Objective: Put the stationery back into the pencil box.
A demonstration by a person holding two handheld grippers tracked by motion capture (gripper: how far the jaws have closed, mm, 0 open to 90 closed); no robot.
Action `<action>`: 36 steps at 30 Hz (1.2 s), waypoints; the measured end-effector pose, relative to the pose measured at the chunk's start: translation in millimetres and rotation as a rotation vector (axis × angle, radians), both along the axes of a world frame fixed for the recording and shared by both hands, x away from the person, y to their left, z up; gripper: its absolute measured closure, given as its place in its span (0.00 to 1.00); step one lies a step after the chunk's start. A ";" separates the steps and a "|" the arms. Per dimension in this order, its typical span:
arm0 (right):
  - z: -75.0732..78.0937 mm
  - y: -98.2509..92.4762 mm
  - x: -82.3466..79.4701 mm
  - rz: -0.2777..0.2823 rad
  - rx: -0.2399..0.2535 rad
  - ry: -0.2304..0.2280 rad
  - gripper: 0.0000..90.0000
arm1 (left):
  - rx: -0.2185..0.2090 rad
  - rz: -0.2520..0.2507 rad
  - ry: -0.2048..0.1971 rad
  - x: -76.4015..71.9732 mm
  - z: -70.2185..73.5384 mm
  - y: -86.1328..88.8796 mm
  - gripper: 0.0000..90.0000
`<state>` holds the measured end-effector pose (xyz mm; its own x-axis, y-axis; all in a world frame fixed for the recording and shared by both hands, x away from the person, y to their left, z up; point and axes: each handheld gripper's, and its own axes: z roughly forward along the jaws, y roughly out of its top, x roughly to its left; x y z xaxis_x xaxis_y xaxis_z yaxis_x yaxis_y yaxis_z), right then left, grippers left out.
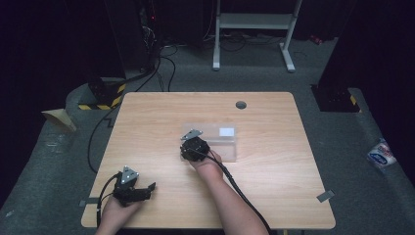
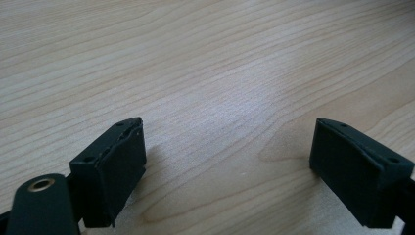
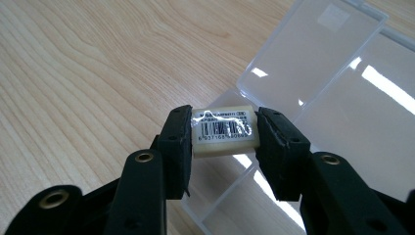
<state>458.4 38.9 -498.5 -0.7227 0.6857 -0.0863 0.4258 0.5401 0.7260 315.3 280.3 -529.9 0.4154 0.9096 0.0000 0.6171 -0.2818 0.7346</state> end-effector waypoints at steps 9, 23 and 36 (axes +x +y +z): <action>-4.3 -1.0 4.0 0.004 -0.010 0.023 0.64 | 0.003 -0.001 -0.001 0.1 0.1 0.2 0.15; -5.0 0.9 3.4 0.000 -0.005 0.020 0.61 | 0.000 0.000 0.000 0.0 0.0 0.0 0.15; 5.7 -2.4 -1.5 -0.006 0.016 -0.002 0.60 | 0.002 -0.001 -0.001 0.1 0.0 0.1 0.15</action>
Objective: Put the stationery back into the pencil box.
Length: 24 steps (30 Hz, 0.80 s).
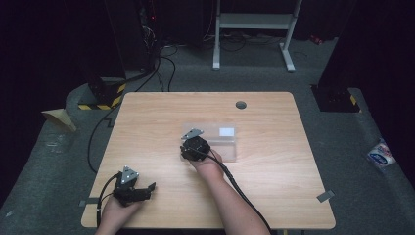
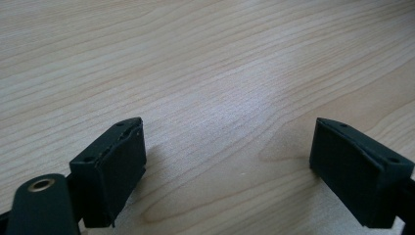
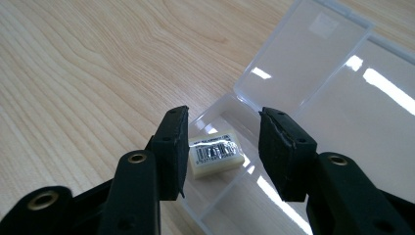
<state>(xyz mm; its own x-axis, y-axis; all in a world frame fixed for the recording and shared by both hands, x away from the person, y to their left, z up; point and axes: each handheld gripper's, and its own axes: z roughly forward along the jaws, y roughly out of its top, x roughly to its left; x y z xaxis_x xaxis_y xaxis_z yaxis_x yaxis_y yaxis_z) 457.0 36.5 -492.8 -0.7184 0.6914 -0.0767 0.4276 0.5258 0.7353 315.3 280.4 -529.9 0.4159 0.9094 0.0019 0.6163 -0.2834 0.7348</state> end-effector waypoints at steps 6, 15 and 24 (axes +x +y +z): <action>7.5 -6.9 -10.2 -0.012 0.026 -0.005 0.59 | -0.001 0.001 0.001 -0.1 0.0 -0.1 0.15; 21.7 -28.7 -28.9 -0.018 0.075 -0.034 0.57 | 0.001 0.001 0.002 -0.3 0.1 -0.2 0.15; 26.8 -57.7 -48.6 -0.030 0.099 -0.060 0.52 | 0.000 0.003 0.003 -0.6 0.1 -0.3 0.15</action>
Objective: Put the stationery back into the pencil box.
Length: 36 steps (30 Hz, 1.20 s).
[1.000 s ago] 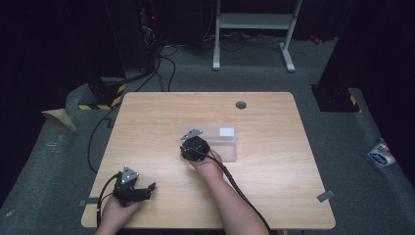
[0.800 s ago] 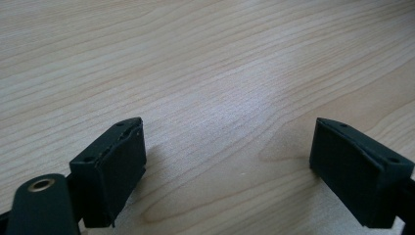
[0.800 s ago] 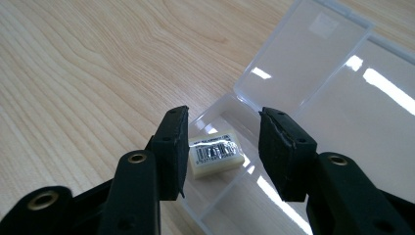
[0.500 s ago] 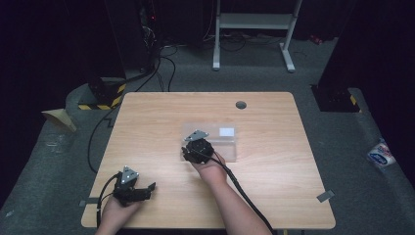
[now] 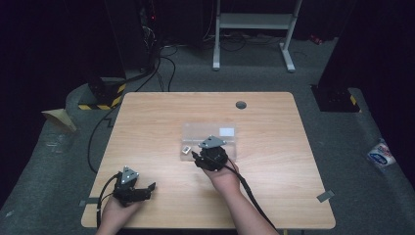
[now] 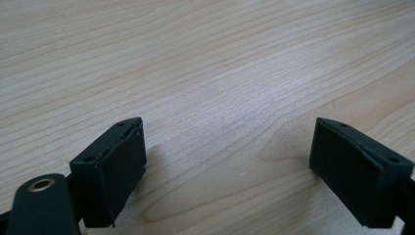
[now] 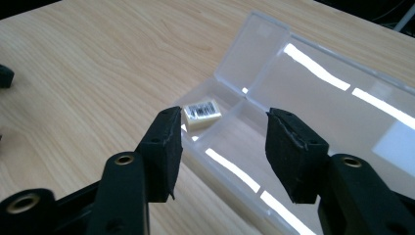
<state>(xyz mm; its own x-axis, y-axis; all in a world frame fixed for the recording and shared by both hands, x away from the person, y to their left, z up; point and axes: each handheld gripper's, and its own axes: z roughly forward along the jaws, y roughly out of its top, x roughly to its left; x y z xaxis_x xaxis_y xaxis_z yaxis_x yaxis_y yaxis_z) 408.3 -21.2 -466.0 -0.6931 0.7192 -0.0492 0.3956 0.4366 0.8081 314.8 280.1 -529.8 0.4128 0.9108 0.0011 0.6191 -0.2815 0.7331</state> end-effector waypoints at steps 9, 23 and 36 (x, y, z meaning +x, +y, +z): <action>-4.8 -42.7 -20.4 -0.042 0.008 -0.023 0.50 | -0.003 0.002 0.000 -0.4 -0.1 0.0 0.15; -20.8 -131.4 -44.8 -0.175 -0.002 -0.042 0.47 | -0.003 0.004 0.000 -0.8 -0.1 0.1 0.15; -40.3 -198.3 -66.1 -0.328 -0.026 -0.025 0.45 | -0.004 0.007 0.001 -1.8 -0.1 0.2 0.15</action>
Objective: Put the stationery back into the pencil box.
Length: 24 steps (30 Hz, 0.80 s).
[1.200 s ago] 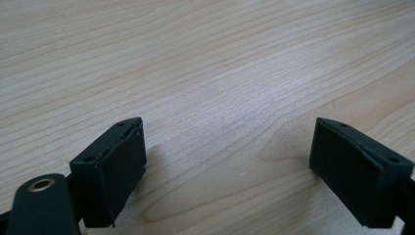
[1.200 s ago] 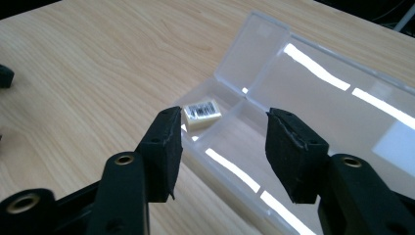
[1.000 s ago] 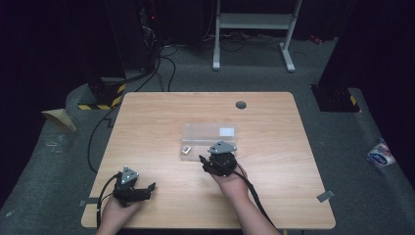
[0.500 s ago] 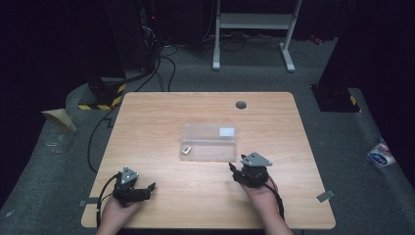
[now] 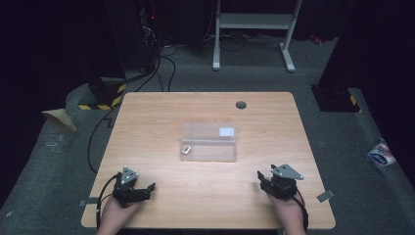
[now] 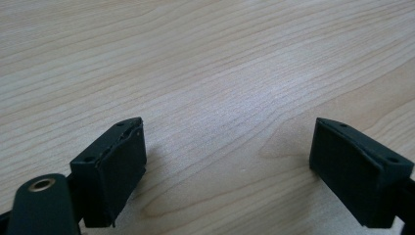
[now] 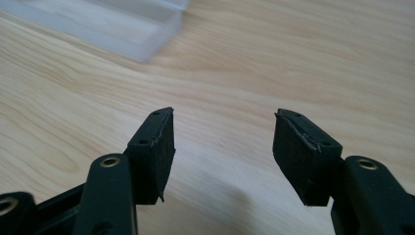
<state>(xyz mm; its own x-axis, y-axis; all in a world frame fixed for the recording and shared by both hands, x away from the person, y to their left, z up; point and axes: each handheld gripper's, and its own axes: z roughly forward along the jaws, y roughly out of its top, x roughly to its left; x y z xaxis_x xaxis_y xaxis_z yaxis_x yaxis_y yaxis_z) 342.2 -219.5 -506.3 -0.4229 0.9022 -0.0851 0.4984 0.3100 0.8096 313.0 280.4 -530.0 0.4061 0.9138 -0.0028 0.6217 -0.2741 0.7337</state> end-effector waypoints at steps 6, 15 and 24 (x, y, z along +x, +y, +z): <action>-11.1 -25.6 -0.7 -0.067 -0.026 0.071 0.38 | 0.003 -0.001 -0.001 0.1 0.1 0.2 0.15; -17.0 -31.1 5.3 -0.069 0.004 0.150 0.33 | 0.007 -0.003 -0.003 0.0 0.1 0.5 0.15; -17.3 -29.6 5.2 -0.084 0.013 0.152 0.33 | 0.009 0.000 0.000 -0.7 0.4 0.7 0.15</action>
